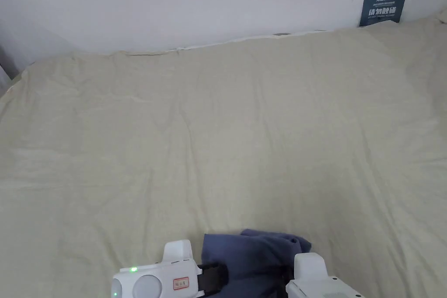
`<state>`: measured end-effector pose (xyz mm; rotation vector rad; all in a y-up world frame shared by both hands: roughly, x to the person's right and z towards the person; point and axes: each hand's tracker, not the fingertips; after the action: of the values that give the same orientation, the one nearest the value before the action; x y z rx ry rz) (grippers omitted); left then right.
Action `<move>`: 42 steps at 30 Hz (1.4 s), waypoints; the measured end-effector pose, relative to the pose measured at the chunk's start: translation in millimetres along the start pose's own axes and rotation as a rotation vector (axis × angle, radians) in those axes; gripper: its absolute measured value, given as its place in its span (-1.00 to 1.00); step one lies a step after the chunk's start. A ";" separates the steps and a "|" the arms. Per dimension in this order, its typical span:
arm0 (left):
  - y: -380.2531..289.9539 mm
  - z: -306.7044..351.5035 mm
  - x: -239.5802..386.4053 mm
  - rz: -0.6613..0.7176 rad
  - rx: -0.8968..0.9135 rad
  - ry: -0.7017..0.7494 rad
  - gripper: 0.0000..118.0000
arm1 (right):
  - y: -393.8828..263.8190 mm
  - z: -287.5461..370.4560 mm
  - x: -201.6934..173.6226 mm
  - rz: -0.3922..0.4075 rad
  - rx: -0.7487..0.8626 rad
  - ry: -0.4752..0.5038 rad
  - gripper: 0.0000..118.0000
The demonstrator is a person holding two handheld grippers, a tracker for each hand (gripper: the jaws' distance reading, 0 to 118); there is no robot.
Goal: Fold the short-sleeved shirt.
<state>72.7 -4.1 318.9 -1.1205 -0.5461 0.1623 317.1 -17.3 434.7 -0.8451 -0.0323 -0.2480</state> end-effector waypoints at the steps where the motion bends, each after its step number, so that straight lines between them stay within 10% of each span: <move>1: -0.5 4.9 3.7 0.000 -0.002 -0.005 -0.66 | 0.1 0.1 0.5 -0.003 0.000 0.003 -0.99; 14: 55.4 65.6 -4.1 -0.071 0.162 0.077 -0.74 | 48.8 56.4 2.3 0.052 0.170 -0.022 -0.98; 28: 147.3 170.1 -243.0 -0.004 0.197 0.633 -0.74 | 117.0 75.4 -19.4 0.112 0.328 -0.062 -0.98; 36: 140.2 166.0 -308.6 0.168 0.141 0.662 -0.66 | 131.0 48.6 -33.1 0.129 0.299 -0.104 -0.98; 38: 136.3 162.7 -304.2 0.191 0.134 0.680 -0.18 | 130.9 42.6 -33.5 0.127 0.282 -0.114 -0.98; 40: 133.5 161.7 -303.8 0.211 0.151 0.687 0.88 | 130.5 40.1 -32.3 0.120 0.271 -0.121 -0.98; 42: 123.8 160.7 -335.5 0.224 0.238 0.654 0.96 | 130.5 40.9 -31.5 0.113 0.269 -0.125 -0.98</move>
<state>-276.4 49.2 148.6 -0.9300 0.1797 0.0449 319.4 102.6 361.9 -0.5909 -0.1320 -0.0814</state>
